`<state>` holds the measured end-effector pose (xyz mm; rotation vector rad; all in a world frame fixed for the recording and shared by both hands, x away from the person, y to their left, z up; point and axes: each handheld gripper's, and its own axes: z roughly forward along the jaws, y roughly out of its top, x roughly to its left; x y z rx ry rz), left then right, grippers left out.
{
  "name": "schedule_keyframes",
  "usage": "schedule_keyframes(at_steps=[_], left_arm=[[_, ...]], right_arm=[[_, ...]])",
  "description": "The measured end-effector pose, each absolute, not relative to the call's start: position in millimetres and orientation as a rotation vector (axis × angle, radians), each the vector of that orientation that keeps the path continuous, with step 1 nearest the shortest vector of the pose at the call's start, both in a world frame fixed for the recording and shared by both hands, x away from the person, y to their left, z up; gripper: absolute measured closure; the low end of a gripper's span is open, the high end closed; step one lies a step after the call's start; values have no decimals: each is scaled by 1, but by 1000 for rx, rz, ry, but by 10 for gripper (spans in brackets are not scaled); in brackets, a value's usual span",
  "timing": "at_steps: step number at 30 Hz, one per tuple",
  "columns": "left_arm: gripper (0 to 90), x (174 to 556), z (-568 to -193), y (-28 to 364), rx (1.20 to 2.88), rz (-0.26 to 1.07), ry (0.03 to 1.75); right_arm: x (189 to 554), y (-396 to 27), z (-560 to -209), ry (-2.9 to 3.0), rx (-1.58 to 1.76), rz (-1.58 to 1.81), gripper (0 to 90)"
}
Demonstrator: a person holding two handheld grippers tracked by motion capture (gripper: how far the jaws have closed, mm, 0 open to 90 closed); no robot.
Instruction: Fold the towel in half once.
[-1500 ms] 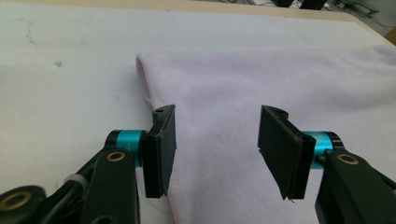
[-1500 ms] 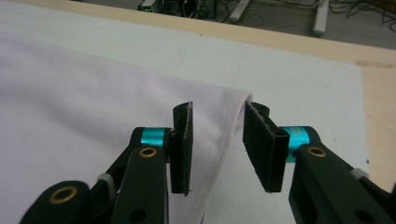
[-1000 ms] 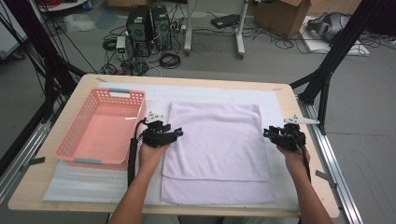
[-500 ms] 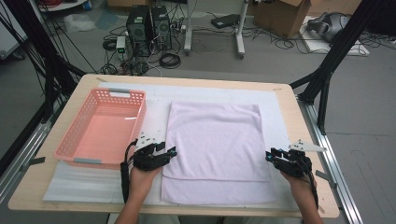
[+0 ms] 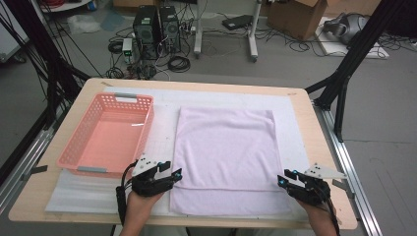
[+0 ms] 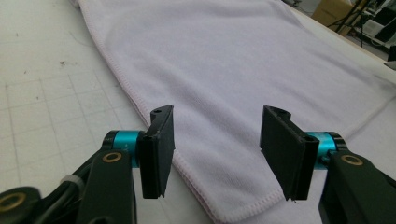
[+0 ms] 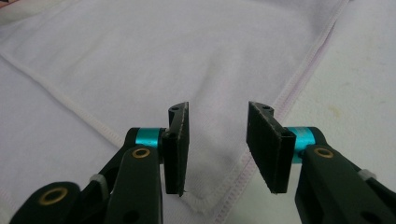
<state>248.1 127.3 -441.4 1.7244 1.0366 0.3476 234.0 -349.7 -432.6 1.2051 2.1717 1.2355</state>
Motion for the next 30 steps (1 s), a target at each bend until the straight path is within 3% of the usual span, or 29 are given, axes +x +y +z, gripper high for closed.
schedule_keyframes(at_steps=[8,12,18,30], left_arm=[[382,237,-445,131,1737,331,1012],[463,237,-447,129,1762,346,1033],[557,235,-451,131,1797,359,1088],[693,233,-454,124,1879,382,1078]], right_arm=[[226,-355,-442,2149,1251,1257,543],[223,-354,-441,2149,1239,1243,548],[222,-357,-440,2147,1228,1241,633],[225,-348,-450,2239,1257,1165,637]])
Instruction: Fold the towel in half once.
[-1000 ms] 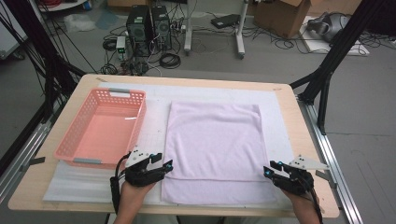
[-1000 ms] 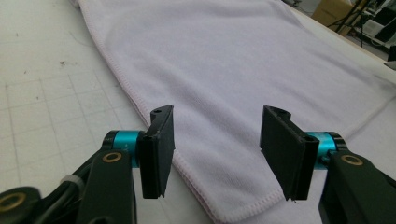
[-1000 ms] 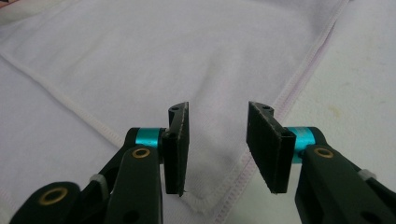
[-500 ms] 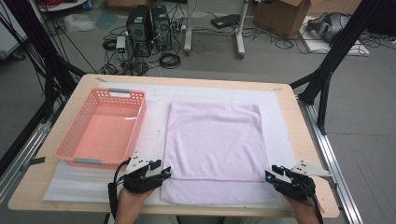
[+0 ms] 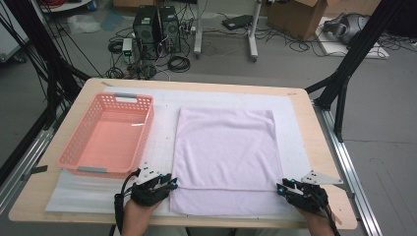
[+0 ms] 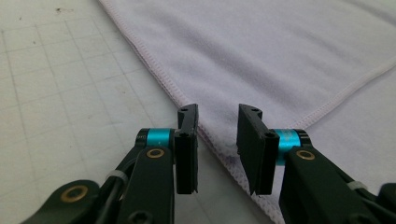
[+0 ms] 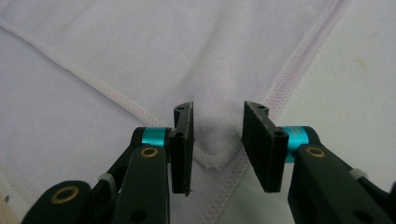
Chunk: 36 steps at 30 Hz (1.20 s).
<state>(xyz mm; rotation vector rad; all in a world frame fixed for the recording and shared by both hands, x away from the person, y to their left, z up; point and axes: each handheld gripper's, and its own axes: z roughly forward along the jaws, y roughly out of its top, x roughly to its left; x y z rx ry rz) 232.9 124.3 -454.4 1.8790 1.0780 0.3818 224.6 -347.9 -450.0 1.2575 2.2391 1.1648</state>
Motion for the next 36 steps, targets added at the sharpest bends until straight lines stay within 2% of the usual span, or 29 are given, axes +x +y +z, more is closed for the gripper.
schedule_keyframes(at_steps=[4,13,18,23,32,36], left_arm=[[729,232,-454,121,1893,414,1071],[858,228,-454,111,1917,493,1044],[838,228,-452,114,1884,485,1047],[866,229,-452,115,1879,468,1045],[859,228,-448,116,1838,451,1035],[801,229,-449,116,1850,437,1046]], right_arm=[[225,-349,-450,2233,1265,1151,690],[223,-349,-449,2227,1264,1144,685],[222,-350,-449,2228,1264,1146,683],[222,-350,-449,2227,1266,1148,674],[222,-351,-449,2229,1274,1154,658],[222,-351,-449,2229,1275,1157,656]])
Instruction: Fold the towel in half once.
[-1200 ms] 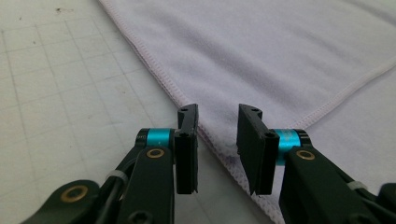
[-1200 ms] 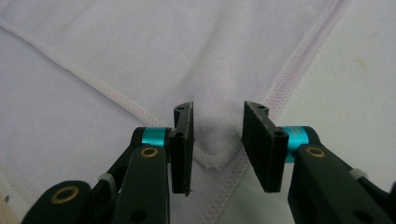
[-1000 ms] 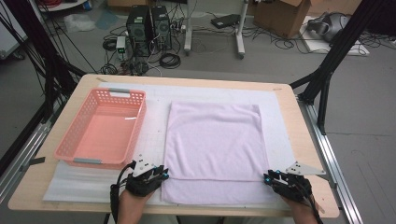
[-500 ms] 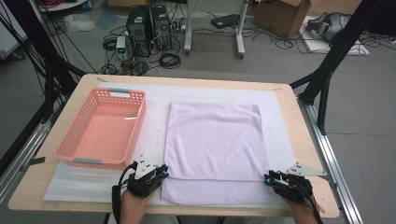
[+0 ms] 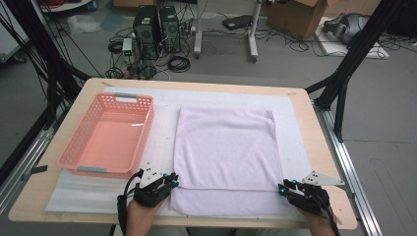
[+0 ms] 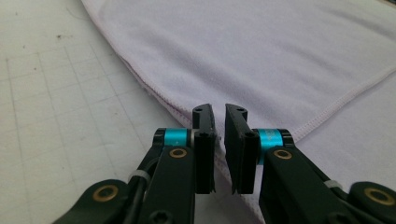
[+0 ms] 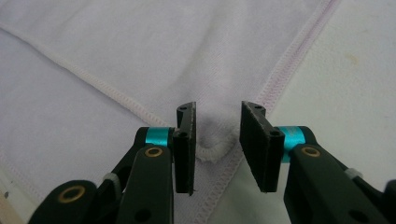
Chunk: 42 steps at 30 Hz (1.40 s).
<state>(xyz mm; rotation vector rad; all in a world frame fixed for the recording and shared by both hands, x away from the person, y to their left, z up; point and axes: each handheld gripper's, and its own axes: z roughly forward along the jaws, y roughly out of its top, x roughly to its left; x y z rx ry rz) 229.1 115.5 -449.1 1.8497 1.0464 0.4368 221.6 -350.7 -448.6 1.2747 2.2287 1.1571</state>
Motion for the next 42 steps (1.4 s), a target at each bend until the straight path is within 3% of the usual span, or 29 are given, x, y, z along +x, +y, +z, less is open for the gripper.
schedule_keyframes(at_steps=[2,6,12,28,34,42], left_arm=[[749,230,-449,115,1848,432,1058],[748,229,-449,115,1847,455,1064],[856,229,-450,113,1869,468,1055],[874,225,-445,121,1787,407,1069],[875,224,-445,121,1778,392,1070],[877,222,-444,123,1768,378,1067]], right_arm=[[222,-351,-449,2228,1274,1158,656],[221,-351,-448,2229,1272,1157,655],[221,-352,-448,2229,1277,1159,649],[220,-359,-446,2202,1328,1176,626],[221,-356,-449,2220,1325,1131,697],[223,-354,-450,2213,1343,1131,707]])
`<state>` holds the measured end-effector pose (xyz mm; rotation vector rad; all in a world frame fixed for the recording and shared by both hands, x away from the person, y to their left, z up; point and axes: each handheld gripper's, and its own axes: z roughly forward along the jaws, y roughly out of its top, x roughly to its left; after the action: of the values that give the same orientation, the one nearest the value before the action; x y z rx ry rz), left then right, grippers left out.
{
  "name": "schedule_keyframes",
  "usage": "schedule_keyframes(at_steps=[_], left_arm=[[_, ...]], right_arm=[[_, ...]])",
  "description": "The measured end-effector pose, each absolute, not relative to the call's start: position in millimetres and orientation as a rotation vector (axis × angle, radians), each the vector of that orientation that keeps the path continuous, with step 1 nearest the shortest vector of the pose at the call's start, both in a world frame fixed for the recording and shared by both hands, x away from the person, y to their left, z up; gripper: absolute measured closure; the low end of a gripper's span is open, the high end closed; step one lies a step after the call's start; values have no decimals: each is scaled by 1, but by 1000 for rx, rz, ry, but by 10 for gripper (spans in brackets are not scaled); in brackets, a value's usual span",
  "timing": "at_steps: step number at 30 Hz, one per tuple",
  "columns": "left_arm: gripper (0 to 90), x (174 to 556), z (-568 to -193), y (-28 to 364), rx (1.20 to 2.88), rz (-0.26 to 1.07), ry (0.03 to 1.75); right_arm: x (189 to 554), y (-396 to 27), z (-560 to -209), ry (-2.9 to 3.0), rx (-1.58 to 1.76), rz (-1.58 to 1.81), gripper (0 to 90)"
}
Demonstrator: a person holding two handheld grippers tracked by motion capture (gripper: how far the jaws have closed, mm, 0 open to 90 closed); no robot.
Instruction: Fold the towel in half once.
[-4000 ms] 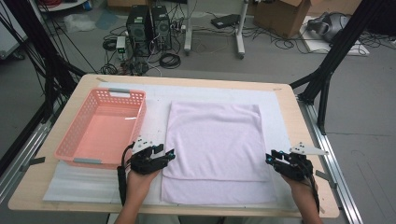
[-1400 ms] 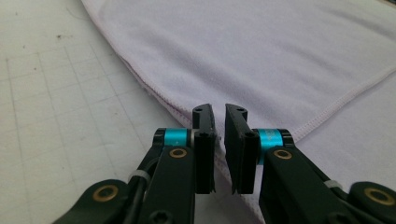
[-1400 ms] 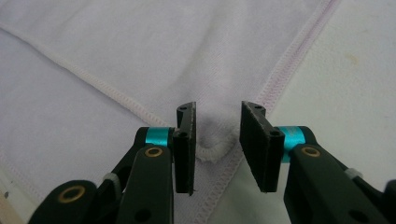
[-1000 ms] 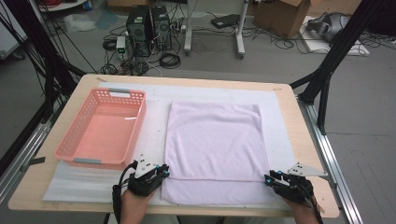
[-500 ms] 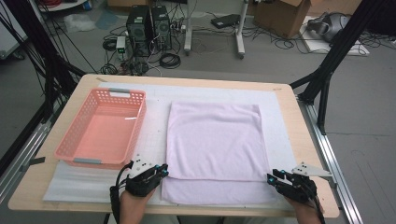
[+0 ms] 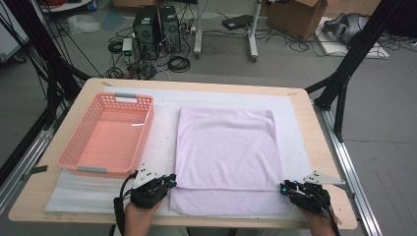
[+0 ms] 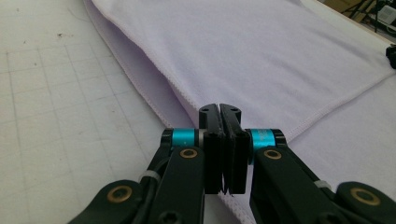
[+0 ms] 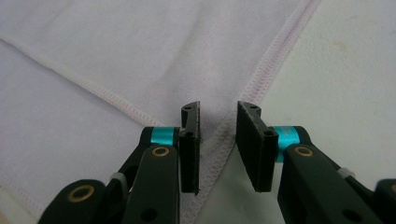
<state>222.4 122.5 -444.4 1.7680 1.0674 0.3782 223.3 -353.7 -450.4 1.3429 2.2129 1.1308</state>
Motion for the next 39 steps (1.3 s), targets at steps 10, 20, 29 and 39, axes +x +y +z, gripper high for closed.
schedule_keyframes(at_steps=[10,20,29,39], left_arm=[[879,218,-443,125,1749,364,1059],[879,216,-442,124,1734,358,1048],[879,216,-441,124,1728,355,1043],[880,203,-436,130,1717,324,1028]], right_arm=[[218,-347,-445,2228,1276,1064,818],[218,-348,-445,2217,1266,1127,684],[218,-343,-444,2243,1191,1064,860],[203,-354,-434,2231,1234,1136,866]])
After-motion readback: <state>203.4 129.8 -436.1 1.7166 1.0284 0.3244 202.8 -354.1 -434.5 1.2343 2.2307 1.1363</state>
